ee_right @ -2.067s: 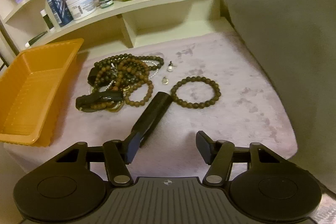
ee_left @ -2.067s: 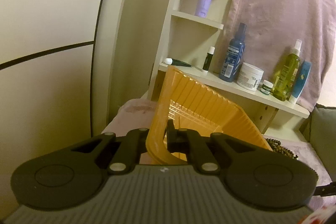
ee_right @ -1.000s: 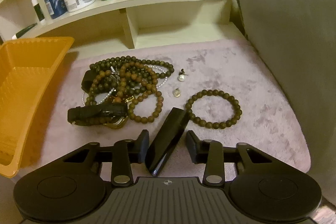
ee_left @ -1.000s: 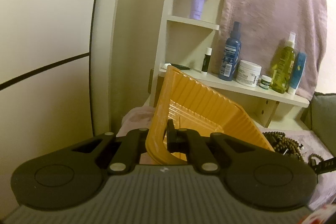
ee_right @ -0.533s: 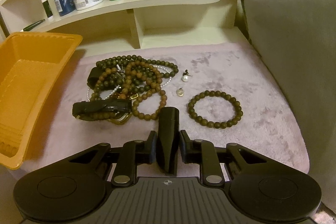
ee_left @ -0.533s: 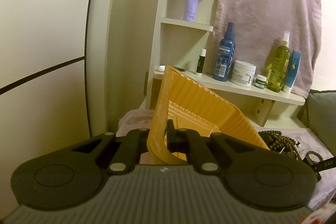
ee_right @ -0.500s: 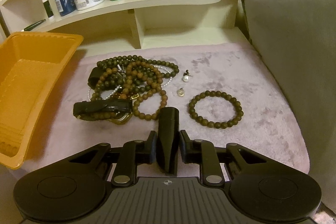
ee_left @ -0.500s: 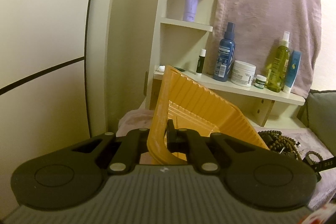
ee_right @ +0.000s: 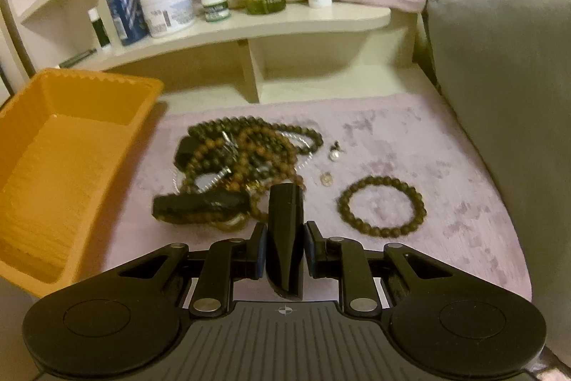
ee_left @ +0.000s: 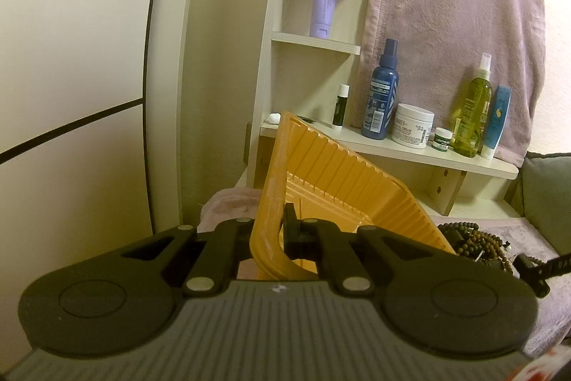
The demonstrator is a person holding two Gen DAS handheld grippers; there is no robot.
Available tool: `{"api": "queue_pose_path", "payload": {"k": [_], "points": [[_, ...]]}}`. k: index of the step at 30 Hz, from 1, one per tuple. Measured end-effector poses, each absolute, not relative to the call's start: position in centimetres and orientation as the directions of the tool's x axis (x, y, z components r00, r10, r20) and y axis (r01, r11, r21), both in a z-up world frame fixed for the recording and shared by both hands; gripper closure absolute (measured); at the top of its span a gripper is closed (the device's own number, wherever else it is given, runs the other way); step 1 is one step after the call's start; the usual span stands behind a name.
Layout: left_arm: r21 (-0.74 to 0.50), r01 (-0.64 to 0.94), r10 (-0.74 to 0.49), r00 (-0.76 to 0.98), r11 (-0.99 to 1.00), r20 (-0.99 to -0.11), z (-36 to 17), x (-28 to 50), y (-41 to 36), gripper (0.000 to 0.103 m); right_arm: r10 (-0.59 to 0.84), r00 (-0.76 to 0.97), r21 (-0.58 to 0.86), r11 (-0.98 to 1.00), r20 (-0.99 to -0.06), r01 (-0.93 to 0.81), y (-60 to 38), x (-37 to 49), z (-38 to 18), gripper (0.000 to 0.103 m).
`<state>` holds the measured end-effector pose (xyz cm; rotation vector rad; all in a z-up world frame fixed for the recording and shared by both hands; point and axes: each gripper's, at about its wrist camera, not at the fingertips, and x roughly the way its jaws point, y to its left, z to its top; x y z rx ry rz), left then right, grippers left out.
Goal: Organize jewelry
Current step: 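Carry the black case over the tray and open the right gripper while left holds tray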
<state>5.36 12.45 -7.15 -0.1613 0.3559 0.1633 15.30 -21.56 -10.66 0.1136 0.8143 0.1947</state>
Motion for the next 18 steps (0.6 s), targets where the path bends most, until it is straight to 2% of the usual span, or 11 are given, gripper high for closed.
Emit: {"api": "queue_pose_path", "payload": {"k": [11,18], "points": [[-0.13,-0.186,0.129,0.925,0.974,-0.357,-7.0,5.4,12.5,0.098,0.369,0.692,0.252,0.929,-0.621,-0.269,-17.9,15.8,-6.0,0.081],[-0.133,-0.183,0.126,0.927,0.974,-0.353,-6.9,5.7,12.4,0.098,0.495,0.626,0.294,0.867,-0.603,-0.402,-13.4,16.0,-5.8,0.081]]}}
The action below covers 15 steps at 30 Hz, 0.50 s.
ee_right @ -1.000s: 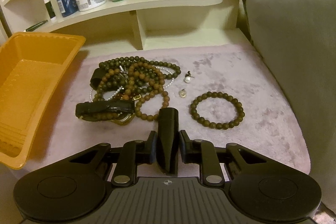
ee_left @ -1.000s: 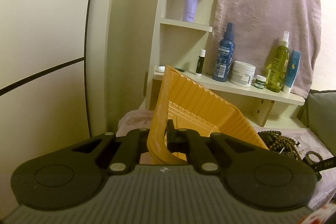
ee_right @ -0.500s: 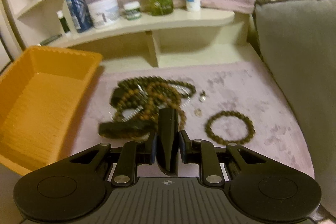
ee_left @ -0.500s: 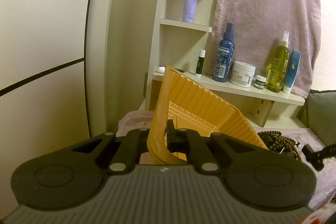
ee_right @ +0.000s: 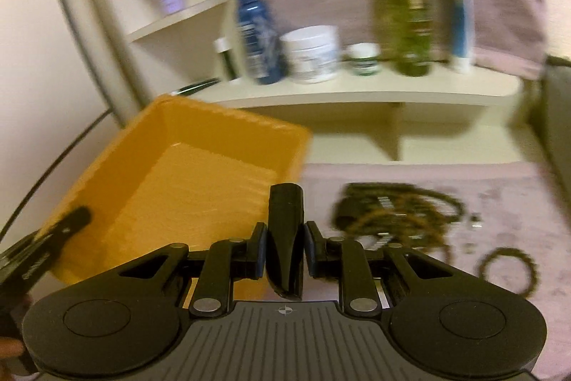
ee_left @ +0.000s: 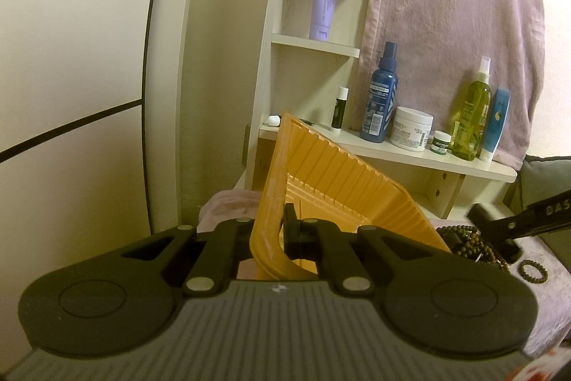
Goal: Organize jewelry
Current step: 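Carry the black case over the tray and open the right gripper while left holds tray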
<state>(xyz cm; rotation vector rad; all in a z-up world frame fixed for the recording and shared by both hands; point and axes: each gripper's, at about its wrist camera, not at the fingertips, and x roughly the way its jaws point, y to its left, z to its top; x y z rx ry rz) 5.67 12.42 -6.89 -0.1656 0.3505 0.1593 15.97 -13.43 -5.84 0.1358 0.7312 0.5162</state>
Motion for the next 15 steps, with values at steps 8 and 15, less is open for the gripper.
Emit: {"api": "queue_pose_path", "payload": {"k": [8,15], "points": [[-0.139,-0.182,0.125,0.929,0.973,-0.348,-6.8,5.7,12.4,0.098,0.536,0.535,0.283,0.828,-0.653,-0.484,-8.9,15.9,-7.7,0.081],[-0.139,-0.182,0.124,0.93,0.974,-0.347,-6.8,5.7,12.4,0.098,0.527,0.521,0.263,0.827,-0.671,-0.497,-7.4,16.6,-8.8,0.081]]}}
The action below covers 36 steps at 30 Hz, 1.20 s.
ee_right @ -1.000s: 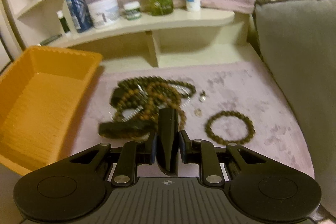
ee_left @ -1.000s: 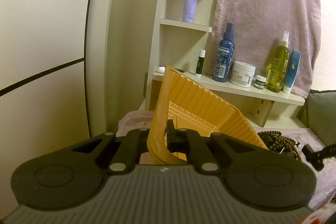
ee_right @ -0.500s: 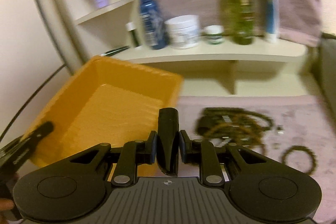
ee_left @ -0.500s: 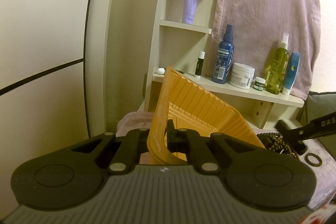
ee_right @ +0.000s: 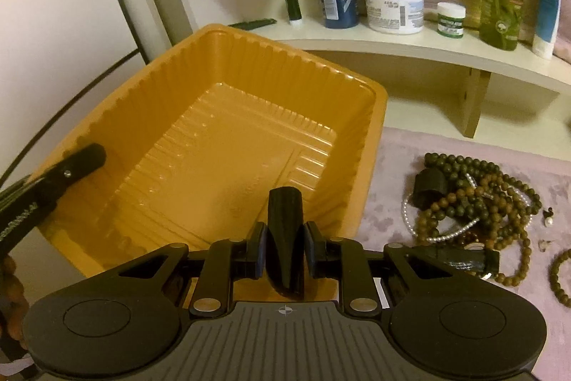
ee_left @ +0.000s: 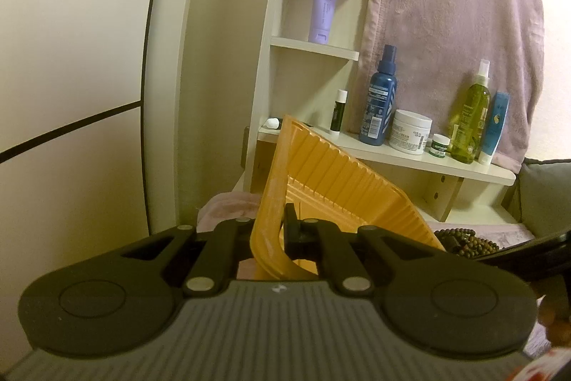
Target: Organize jewelry
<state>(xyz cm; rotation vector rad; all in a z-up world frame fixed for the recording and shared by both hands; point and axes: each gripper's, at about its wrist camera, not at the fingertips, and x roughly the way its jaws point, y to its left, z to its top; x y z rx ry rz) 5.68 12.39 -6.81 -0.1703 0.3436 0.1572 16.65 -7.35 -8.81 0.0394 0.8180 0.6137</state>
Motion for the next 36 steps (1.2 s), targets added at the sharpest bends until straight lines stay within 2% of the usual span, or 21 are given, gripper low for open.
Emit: {"api": "queue_pose_path", "payload": {"k": [19,22,24,32,36], "points": [[-0.131,-0.179,0.125,0.932,0.975,-0.339,-6.8,5.8,12.2,0.097,0.569,0.542,0.331,0.814,-0.619,-0.476,-11.0,14.9,-7.2,0.079],[-0.128,-0.179,0.127,0.932,0.976,-0.339,-6.8,5.8,12.2,0.097,0.57,0.553,0.353,0.818,-0.608,-0.455,-12.4,14.7,-6.8,0.07],[-0.126,-0.18,0.128,0.932,0.976,-0.339,-6.8,5.8,12.2,0.097,0.561,0.567,0.362,0.826,-0.603,-0.433,-13.6,14.6,-6.7,0.059],[-0.119,-0.181,0.132,0.932,0.976,-0.339,-6.9,5.8,12.2,0.097,0.529,0.671,0.352,0.848,-0.52,-0.396,-18.4,13.6,-6.5,0.051],[-0.115,-0.181,0.132,0.932,0.977,-0.339,-7.0,5.9,12.2,0.097,0.468,0.683,0.318,0.883,-0.56,-0.345,-20.2,13.5,-6.8,0.049]]}}
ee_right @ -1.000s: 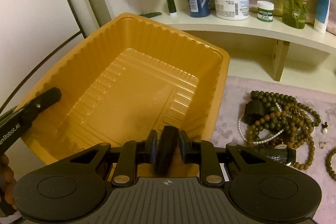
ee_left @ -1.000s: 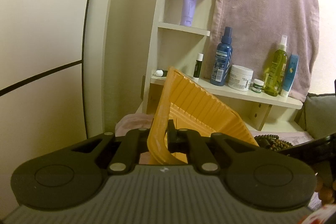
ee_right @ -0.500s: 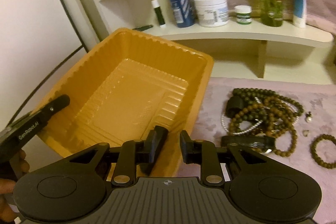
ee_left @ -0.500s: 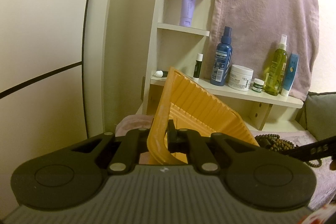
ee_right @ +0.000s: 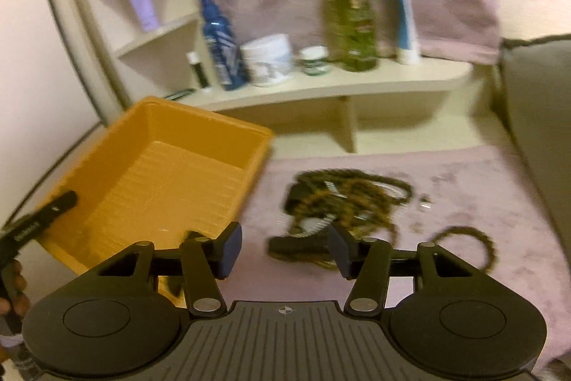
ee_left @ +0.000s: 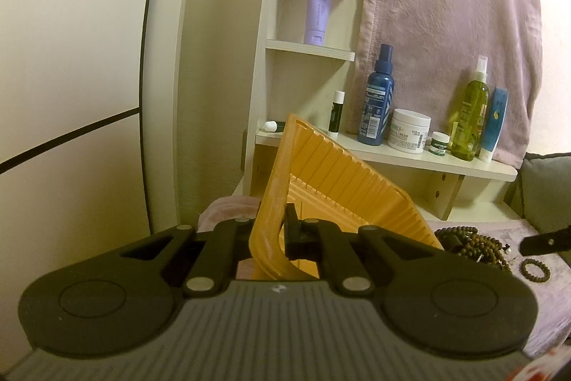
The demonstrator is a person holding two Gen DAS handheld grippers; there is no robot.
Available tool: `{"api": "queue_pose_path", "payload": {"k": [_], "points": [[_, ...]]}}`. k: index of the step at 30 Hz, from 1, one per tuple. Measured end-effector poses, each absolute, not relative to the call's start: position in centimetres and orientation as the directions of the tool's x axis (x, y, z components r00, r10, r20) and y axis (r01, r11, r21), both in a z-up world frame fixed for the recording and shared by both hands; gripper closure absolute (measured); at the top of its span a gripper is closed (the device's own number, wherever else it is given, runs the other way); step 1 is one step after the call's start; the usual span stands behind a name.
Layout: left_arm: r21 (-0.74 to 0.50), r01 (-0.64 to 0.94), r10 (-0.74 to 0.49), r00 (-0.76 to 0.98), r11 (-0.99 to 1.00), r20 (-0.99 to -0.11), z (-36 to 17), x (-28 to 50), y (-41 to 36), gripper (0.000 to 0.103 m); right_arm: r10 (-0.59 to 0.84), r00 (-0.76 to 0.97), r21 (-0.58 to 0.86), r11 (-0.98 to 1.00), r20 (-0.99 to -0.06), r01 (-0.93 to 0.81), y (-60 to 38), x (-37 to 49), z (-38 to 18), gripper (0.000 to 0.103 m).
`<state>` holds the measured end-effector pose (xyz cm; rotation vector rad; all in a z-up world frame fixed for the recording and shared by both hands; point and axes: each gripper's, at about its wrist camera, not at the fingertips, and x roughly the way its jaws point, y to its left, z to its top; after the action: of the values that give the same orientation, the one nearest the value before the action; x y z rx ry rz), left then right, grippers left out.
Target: Organize jewelry
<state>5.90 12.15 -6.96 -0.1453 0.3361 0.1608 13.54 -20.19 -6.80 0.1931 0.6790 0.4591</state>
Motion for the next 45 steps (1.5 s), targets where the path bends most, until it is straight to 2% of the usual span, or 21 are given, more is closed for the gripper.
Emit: {"api": "queue_pose_path", "payload": {"k": [3,14,16,18,19,36,45], "points": [[-0.11,-0.178,0.131,0.931,0.978,-0.341,-6.9,5.9,12.2,0.097,0.418,0.691,0.274,0.909,-0.59,-0.315,-21.4,13.5,-7.3,0.049],[-0.096,-0.172,0.129,0.93,0.98,-0.344,-6.9,6.1,12.2,0.097,0.352,0.694,0.253,0.936,-0.628,-0.246,-26.9,15.8,-8.5,0.049],[-0.092,-0.17,0.129,0.93,0.981,-0.345,-6.9,6.1,12.1,0.097,0.349,0.696,0.234,0.937,-0.628,-0.258,-27.4,16.4,-8.9,0.053],[-0.089,-0.168,0.127,0.929,0.982,-0.346,-6.9,6.1,12.2,0.097,0.349,0.691,0.217,0.937,-0.634,-0.274,-27.6,17.2,-9.2,0.065],[-0.089,-0.166,0.126,0.929,0.982,-0.347,-6.9,6.2,12.2,0.097,0.352,0.689,0.213,0.935,-0.634,-0.282,-27.6,17.5,-9.5,0.067],[-0.086,-0.166,0.126,0.927,0.982,-0.353,-7.0,6.4,12.1,0.098,0.323,0.649,0.106,0.931,-0.689,-0.35,-25.1,21.2,-12.7,0.09],[-0.068,-0.199,0.16,0.914,0.978,-0.373,-7.1,6.7,12.0,0.097,0.291,0.656,0.056,0.933,-0.696,-0.355,-24.3,21.4,-13.1,0.096]]}}
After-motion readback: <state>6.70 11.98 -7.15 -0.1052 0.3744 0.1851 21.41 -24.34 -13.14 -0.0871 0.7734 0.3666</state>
